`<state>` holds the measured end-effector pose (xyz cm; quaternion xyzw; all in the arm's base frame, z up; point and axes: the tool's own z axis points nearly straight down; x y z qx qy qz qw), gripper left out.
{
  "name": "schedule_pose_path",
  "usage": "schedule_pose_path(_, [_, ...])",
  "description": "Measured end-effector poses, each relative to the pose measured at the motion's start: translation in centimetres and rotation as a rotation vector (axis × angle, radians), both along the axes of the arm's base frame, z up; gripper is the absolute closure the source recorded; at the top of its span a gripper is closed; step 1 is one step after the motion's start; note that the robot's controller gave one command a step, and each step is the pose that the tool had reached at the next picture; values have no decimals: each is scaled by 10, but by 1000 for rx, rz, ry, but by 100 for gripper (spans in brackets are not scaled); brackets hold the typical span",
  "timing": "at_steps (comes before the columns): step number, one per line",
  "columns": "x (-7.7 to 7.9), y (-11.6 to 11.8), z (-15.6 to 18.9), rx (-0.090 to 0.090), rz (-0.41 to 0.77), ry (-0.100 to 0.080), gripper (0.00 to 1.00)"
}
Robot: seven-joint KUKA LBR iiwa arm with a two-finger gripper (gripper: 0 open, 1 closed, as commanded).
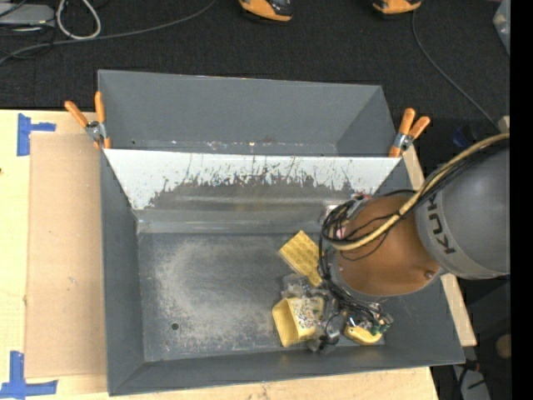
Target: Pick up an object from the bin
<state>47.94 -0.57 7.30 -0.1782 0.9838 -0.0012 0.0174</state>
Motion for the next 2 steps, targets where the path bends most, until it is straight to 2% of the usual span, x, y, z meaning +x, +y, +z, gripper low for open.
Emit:
schedule_pose_path(1, [0,8,0,1,7,0,100])
schedule_pose_path(2, [0,8,0,1,7,0,100])
